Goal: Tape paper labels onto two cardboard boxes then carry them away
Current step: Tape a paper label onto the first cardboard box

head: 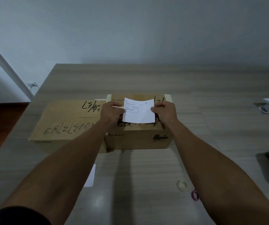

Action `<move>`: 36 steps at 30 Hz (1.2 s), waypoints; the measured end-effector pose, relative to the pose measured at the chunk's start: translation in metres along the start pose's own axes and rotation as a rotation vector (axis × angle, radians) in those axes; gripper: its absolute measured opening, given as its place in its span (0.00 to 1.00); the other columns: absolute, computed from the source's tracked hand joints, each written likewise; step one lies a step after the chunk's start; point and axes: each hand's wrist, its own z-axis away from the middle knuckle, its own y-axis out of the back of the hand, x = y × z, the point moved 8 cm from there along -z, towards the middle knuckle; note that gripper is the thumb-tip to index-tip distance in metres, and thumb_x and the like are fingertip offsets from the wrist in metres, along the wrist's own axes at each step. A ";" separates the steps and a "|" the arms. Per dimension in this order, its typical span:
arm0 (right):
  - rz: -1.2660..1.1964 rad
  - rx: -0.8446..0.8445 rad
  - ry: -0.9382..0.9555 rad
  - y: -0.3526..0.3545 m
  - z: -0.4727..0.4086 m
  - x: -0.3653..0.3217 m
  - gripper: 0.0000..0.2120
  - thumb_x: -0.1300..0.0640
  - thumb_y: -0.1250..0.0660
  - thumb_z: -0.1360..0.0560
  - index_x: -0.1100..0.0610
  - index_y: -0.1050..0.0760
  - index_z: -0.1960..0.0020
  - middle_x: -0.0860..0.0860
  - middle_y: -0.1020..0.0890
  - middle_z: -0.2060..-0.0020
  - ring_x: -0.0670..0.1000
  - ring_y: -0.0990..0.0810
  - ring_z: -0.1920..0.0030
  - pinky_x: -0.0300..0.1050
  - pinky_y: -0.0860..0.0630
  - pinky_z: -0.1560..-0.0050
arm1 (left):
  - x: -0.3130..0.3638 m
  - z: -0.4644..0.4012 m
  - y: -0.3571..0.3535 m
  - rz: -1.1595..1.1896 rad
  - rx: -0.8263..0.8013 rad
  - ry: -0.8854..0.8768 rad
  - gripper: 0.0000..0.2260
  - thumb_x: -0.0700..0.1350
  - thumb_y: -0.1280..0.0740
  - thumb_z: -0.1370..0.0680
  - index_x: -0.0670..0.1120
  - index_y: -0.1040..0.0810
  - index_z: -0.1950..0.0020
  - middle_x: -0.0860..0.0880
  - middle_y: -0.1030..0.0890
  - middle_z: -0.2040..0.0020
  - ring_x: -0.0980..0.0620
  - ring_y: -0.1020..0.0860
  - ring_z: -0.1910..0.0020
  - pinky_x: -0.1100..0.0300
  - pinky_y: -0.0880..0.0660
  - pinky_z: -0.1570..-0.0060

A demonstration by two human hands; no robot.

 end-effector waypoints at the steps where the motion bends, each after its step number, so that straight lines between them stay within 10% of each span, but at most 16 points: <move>1: 0.022 0.014 0.006 -0.002 -0.005 -0.001 0.06 0.66 0.23 0.29 0.59 0.18 0.55 0.53 0.14 0.53 0.56 0.14 0.50 0.53 0.15 0.50 | 0.003 -0.004 -0.002 -0.024 0.006 -0.011 0.11 0.36 0.23 0.33 0.44 0.19 0.54 0.41 0.13 0.54 0.40 0.13 0.55 0.35 0.17 0.56; 6: 0.171 0.052 0.053 -0.008 -0.021 0.001 0.09 0.62 0.25 0.31 0.49 0.20 0.59 0.49 0.15 0.55 0.53 0.16 0.53 0.53 0.17 0.50 | 0.016 -0.012 -0.006 -0.300 0.072 -0.157 0.09 0.39 0.26 0.26 0.47 0.20 0.49 0.47 0.15 0.50 0.52 0.18 0.56 0.59 0.21 0.62; 11: 0.544 0.003 0.376 -0.025 -0.009 -0.010 0.19 0.58 0.31 0.22 0.55 0.23 0.32 0.51 0.25 0.37 0.50 0.27 0.39 0.46 0.28 0.47 | 0.021 -0.008 -0.020 -0.641 0.045 -0.464 0.18 0.45 0.30 0.20 0.50 0.23 0.30 0.47 0.22 0.37 0.48 0.22 0.43 0.51 0.23 0.47; 15: 0.859 -0.017 0.601 -0.036 0.000 -0.007 0.12 0.58 0.39 0.17 0.59 0.16 0.48 0.51 0.16 0.42 0.57 0.23 0.41 0.54 0.27 0.47 | 0.013 -0.005 -0.036 -1.087 -0.058 -0.655 0.17 0.45 0.32 0.19 0.51 0.21 0.30 0.45 0.29 0.26 0.40 0.32 0.29 0.43 0.32 0.37; 25: 0.679 -0.018 0.510 -0.021 0.007 -0.014 0.16 0.58 0.38 0.18 0.59 0.23 0.32 0.54 0.21 0.34 0.57 0.27 0.33 0.54 0.28 0.34 | 0.016 0.002 -0.031 -0.896 -0.033 -0.653 0.16 0.44 0.38 0.16 0.46 0.23 0.28 0.44 0.26 0.27 0.41 0.31 0.28 0.41 0.34 0.33; 36: 0.625 0.174 0.401 0.069 0.059 0.016 0.15 0.60 0.40 0.17 0.59 0.23 0.33 0.56 0.21 0.40 0.57 0.21 0.45 0.54 0.22 0.47 | 0.028 0.078 -0.105 -0.722 -0.136 -0.752 0.10 0.45 0.35 0.18 0.46 0.18 0.38 0.45 0.21 0.43 0.47 0.21 0.48 0.52 0.24 0.52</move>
